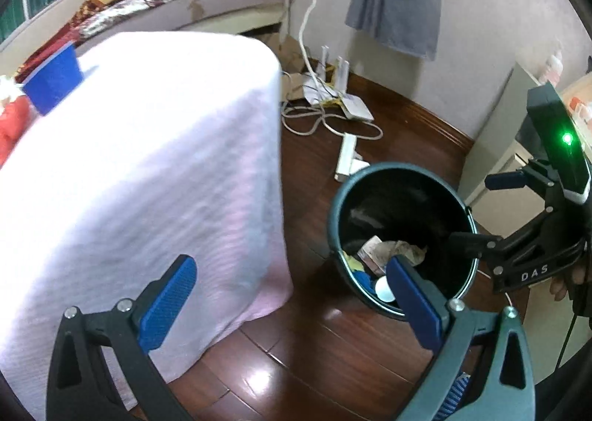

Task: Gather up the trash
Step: 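Move both tools back over the table toward the remaining items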

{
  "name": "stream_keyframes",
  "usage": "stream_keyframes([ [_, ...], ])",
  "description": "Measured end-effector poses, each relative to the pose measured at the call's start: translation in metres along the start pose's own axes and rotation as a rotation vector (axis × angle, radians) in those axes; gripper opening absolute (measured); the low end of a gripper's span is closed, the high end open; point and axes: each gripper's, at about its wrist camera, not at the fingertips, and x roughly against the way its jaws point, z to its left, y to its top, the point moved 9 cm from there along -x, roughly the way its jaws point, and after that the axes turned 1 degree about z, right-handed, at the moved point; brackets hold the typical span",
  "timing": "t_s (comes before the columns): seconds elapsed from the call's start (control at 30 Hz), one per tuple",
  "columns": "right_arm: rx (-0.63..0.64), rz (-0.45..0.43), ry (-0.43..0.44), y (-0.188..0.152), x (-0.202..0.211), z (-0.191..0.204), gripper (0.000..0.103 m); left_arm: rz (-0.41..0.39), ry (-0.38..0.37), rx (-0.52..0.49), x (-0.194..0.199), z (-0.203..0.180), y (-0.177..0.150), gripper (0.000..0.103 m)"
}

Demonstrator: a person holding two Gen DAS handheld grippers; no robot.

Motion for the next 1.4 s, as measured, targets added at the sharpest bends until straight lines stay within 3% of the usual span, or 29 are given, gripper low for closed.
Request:
stream_keyframes([
  [0.33,0.090,-0.110,0.037,0.029,0.035,0.042,0.103,-0.072,0.068,0.041,0.043,0.029,0.009,0.102],
  [0.57,0.096,-0.268,0.069,0.064,0.074,0.065,0.103,-0.118,0.128,0.071,0.073,0.062,0.016,0.102],
  [0.9,0.047,-0.512,0.283,0.109,0.127,0.109,0.103,-0.188,0.235,0.206,0.110,0.136,0.007,0.102],
  [0.97,0.028,-0.612,0.298,0.116,0.141,0.119,0.103,-0.189,0.259,0.227,0.114,0.156,0.004,0.102],
  [1.3,0.005,-0.513,0.269,0.165,0.125,0.181,0.103,-0.214,0.344,0.340,0.130,0.236,-0.007,0.102],
  [1.4,0.053,-0.535,0.253,0.180,0.120,0.209,0.103,-0.230,0.314,0.386,0.130,0.257,-0.006,0.101],
])
